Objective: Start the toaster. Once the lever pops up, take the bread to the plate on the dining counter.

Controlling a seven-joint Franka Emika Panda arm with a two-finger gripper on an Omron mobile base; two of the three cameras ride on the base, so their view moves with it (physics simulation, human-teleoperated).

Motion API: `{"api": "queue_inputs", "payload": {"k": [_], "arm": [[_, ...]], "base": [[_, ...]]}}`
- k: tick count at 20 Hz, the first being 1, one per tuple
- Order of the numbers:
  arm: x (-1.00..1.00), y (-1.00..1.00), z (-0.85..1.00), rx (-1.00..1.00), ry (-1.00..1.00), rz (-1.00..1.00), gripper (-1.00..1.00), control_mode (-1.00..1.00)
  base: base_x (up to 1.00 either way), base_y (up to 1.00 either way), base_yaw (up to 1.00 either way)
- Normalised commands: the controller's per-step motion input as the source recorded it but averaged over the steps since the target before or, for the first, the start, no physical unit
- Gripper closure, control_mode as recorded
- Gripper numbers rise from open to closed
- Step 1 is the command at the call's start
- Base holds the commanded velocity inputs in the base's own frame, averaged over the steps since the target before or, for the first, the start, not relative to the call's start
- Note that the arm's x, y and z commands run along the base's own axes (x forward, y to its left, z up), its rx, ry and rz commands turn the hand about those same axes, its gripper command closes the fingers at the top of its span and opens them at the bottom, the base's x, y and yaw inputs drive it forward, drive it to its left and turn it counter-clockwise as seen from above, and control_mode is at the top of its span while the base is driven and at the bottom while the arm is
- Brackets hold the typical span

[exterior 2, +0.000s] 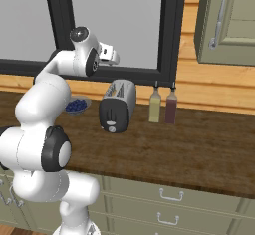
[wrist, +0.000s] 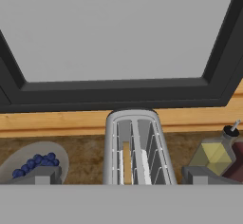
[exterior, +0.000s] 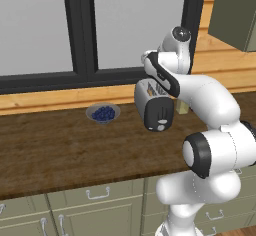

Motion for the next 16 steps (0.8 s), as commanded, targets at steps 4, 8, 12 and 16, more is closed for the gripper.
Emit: {"api": "queue_inputs", "payload": {"k": [4, 8, 12, 16], "arm": [[0.00, 0.00, 0.00, 0.00, 0.00, 0.00, -1.00, -1.00], [0.00, 0.00, 0.00, 0.00, 0.00, 0.00, -1.00, -1.00], [0.00, 0.00, 0.00, 0.00, 0.00, 0.00, -1.00, -1.00], [0.00, 0.00, 0.00, 0.00, 0.00, 0.00, -1.00, -1.00]], "base": [[0.00, 0.00, 0.00], [0.00, 0.00, 0.00], [0.00, 0.00, 0.00], [0.00, 0.00, 0.00]]}}
